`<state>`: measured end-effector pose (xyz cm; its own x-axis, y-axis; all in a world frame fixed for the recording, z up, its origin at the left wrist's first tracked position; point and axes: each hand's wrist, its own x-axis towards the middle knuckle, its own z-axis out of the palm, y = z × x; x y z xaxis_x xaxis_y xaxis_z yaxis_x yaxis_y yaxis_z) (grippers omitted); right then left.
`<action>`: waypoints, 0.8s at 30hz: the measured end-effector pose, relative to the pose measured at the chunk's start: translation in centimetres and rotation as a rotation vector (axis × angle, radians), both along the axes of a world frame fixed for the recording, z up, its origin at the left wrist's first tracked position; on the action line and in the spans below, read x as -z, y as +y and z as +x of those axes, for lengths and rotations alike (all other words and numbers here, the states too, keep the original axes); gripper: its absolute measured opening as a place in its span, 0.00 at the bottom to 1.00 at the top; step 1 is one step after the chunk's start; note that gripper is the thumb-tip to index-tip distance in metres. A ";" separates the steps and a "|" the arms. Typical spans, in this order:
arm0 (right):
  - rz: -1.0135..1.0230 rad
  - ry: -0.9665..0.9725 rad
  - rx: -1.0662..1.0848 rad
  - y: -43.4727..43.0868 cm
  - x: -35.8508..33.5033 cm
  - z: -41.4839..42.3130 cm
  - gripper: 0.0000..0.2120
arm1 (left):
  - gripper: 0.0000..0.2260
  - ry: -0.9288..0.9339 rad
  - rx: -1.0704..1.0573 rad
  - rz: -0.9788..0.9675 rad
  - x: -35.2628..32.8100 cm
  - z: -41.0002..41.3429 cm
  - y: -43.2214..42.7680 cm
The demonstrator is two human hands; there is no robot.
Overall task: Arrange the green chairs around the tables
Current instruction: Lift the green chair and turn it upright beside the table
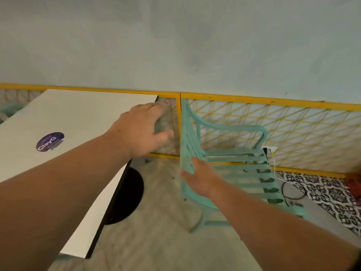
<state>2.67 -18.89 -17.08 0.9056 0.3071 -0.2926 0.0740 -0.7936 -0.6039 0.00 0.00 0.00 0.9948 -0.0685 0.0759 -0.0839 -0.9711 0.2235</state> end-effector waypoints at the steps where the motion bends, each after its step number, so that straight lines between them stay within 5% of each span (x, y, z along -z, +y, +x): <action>1: 0.005 0.010 0.025 1.1 0.5 0.4 0.37 | 0.35 0.003 0.003 0.009 0.3 0.1 0.6; 7: -0.023 0.080 0.180 5.6 2.5 3.1 0.38 | 0.35 0.040 -0.007 0.003 3.5 0.0 3.7; 24: -0.209 0.173 -0.081 2.4 4.5 -2.5 0.47 | 0.34 0.107 0.000 -0.007 8.4 0.7 3.0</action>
<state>0.18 -16.47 -21.63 0.8117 0.2929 -0.5053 0.0524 -0.8982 -0.4365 0.72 3.02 -8.43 0.9972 -0.0684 -0.0306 -0.0592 -0.9694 0.2383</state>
